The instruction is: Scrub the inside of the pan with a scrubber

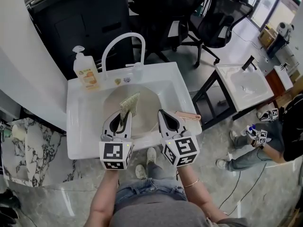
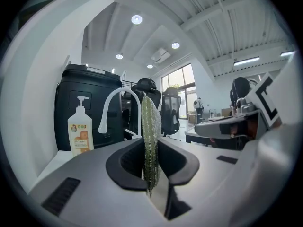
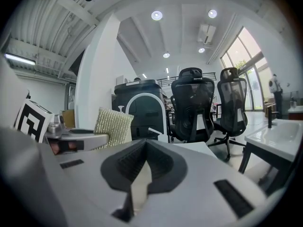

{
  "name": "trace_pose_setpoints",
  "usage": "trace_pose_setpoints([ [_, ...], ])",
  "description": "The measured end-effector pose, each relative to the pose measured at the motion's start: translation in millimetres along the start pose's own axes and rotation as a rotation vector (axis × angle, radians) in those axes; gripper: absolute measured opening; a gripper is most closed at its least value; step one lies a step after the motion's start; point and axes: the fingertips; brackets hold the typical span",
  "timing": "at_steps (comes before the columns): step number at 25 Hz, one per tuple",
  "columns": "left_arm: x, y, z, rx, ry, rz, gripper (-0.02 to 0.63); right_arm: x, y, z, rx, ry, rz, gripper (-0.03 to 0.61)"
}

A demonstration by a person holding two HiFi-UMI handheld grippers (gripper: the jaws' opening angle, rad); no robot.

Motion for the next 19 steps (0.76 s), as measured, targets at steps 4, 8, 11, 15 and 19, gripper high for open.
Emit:
trace_pose_setpoints([
  [4,6.8,0.3,-0.5,-0.003,-0.012,0.003,0.066,3.4,-0.6,-5.2,-0.014,-0.009,0.006,0.009],
  [8,13.3,-0.9,0.2,-0.013,-0.018,0.005,0.066,8.2,-1.3,-9.0,-0.017,-0.011,0.017,0.009],
  [11,15.9,-4.5,-0.6,-0.016,-0.022,0.011,0.066,9.2,-2.5,-11.0,-0.015,-0.011,0.017,0.009],
  [15,18.5,-6.1,-1.2,-0.018,-0.024,0.014,0.066,10.5,-3.9,-13.7,-0.017,-0.014,0.019,0.009],
  [19,22.7,-4.7,-1.1,-0.019,-0.025,0.013,0.066,11.5,-4.4,-16.5,-0.019,-0.015,0.026,0.009],
])
Point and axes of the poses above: the fingertips, and each gripper's own axes: x backward along the fingers, z to its right, y out of its underside, and after that the axes turned 8 degrees about z, right-handed
